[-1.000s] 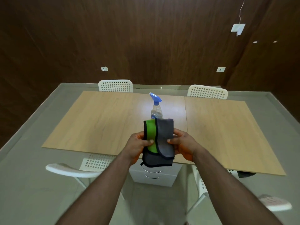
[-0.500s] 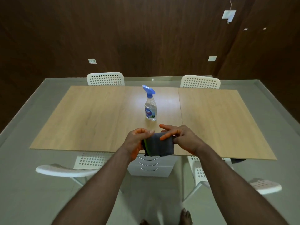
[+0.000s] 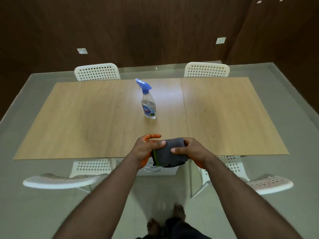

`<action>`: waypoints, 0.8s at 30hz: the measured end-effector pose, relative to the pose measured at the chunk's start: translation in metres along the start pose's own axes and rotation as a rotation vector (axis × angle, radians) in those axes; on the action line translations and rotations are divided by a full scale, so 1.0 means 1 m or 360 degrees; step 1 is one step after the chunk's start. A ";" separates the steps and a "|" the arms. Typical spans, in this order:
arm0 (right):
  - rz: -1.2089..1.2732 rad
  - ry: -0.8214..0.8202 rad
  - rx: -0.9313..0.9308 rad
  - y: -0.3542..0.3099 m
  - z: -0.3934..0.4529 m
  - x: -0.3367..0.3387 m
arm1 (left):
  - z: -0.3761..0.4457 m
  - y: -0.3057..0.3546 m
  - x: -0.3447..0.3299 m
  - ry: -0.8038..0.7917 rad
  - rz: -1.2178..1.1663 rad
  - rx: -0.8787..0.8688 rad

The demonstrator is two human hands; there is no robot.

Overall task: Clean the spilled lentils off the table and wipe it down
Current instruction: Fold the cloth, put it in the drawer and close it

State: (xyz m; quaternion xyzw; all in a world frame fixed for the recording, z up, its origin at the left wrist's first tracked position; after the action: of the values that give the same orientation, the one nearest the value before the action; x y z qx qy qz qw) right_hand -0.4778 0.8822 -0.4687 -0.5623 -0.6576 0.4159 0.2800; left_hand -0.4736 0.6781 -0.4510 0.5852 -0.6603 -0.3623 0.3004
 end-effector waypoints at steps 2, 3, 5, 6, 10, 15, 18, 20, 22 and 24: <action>0.0020 0.0006 -0.0007 0.008 0.010 0.002 | 0.006 -0.008 -0.004 -0.0025 0.0143 0.0065; 0.0032 0.0012 -0.0015 0.011 0.014 0.002 | 0.008 -0.012 -0.007 -0.0061 0.0261 0.0090; 0.0086 0.0035 -0.0062 0.024 0.021 0.001 | 0.015 -0.024 -0.012 -0.0099 0.0411 0.0130; 0.0130 0.0056 -0.0099 0.033 0.024 0.002 | 0.017 -0.030 -0.013 -0.0095 0.0422 0.0148; 0.0270 0.0023 -0.0315 0.076 0.028 0.000 | 0.028 -0.060 -0.009 -0.0046 0.0468 0.0184; 0.0419 0.0130 -0.0484 0.122 0.036 -0.010 | 0.049 -0.107 0.012 0.0022 0.0521 0.0269; 0.0431 0.0224 -0.0513 0.135 0.043 -0.014 | 0.070 -0.132 0.030 0.0034 0.0732 0.0301; 0.0422 0.0279 -0.0527 0.148 0.048 -0.015 | 0.086 -0.150 0.039 -0.0014 0.1122 0.0239; 0.0407 0.0311 -0.0542 0.160 0.050 -0.016 | 0.096 -0.162 0.042 -0.0089 0.1641 0.0139; 0.0386 0.0342 -0.0537 0.175 0.055 -0.018 | 0.105 -0.179 0.042 -0.0215 0.2028 0.0017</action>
State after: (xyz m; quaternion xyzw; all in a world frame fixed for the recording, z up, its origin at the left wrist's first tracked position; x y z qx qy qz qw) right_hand -0.4311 0.8559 -0.6455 -0.7171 -0.6119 0.2684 0.1983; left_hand -0.4662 0.6401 -0.6587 0.0551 -0.8979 -0.1455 0.4117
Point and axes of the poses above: each hand's wrist, its own z-axis towards the middle knuckle, its own x-axis out of the back of the hand, y = z × x, the point moved 6 cm from there along z, towards the middle knuckle, and after that the axes turned 10 degrees about z, right-handed, at the moved point
